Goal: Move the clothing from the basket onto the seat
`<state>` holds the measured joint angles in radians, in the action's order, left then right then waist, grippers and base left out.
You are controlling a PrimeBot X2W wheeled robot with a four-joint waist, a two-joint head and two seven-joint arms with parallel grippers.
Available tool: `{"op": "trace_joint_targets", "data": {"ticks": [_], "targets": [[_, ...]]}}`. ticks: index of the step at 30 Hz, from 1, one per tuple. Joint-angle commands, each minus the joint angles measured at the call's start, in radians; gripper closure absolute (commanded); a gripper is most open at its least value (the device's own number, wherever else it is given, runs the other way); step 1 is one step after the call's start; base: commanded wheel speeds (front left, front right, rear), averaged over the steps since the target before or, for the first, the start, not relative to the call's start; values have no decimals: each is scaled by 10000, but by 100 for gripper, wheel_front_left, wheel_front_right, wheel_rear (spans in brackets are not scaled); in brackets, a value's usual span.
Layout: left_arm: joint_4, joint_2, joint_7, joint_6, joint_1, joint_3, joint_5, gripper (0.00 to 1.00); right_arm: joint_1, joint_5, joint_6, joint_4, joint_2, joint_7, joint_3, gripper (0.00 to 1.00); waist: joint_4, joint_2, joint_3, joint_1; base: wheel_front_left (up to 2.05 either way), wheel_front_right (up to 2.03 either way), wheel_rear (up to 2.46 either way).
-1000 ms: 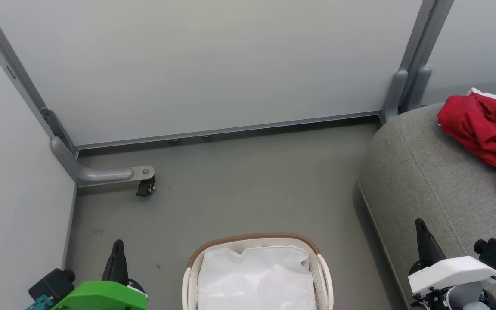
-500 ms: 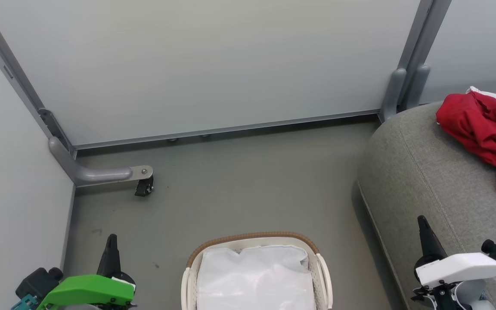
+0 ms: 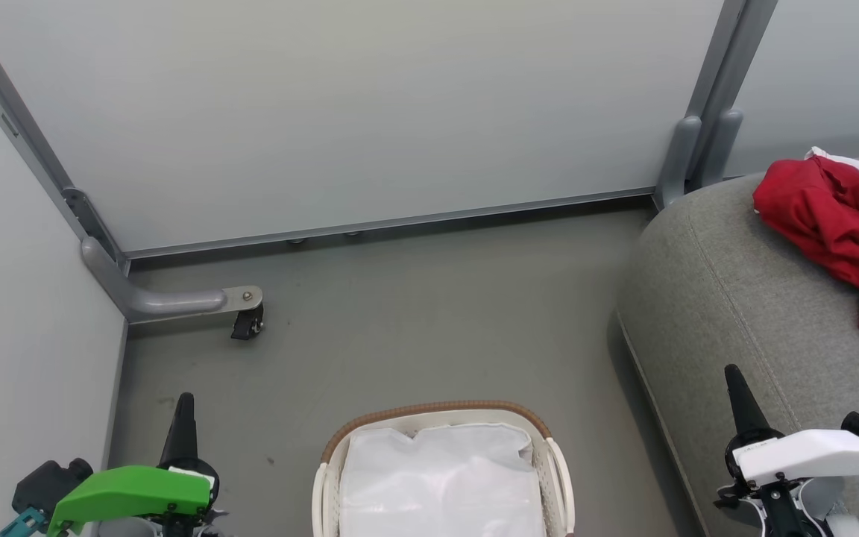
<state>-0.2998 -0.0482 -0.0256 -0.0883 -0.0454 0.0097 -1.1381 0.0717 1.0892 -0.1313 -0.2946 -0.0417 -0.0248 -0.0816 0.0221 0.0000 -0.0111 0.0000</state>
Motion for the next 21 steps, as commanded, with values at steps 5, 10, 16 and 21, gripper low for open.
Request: {"op": "trace_joint_targets", "data": {"ticks": [5,10,16,21], "targets": [[163,-25,179,-106,-314,173,-618,100,217,682,4,187,-78,187,-69,100,-18,0,12,0,0,0,0],[213,-26,331,-144,-362,276,-1087,100,249,1194,5,227,-81,328,-102,100,-37,0,24,0,0,0,0],[267,-28,472,-188,-417,391,-1594,100,275,1738,6,267,-83,472,-136,100,-57,0,37,0,0,0,0],[298,-28,585,-213,-442,466,-1977,100,298,2169,5,299,-88,594,-163,100,-74,0,48,0,0,0,0]]}}
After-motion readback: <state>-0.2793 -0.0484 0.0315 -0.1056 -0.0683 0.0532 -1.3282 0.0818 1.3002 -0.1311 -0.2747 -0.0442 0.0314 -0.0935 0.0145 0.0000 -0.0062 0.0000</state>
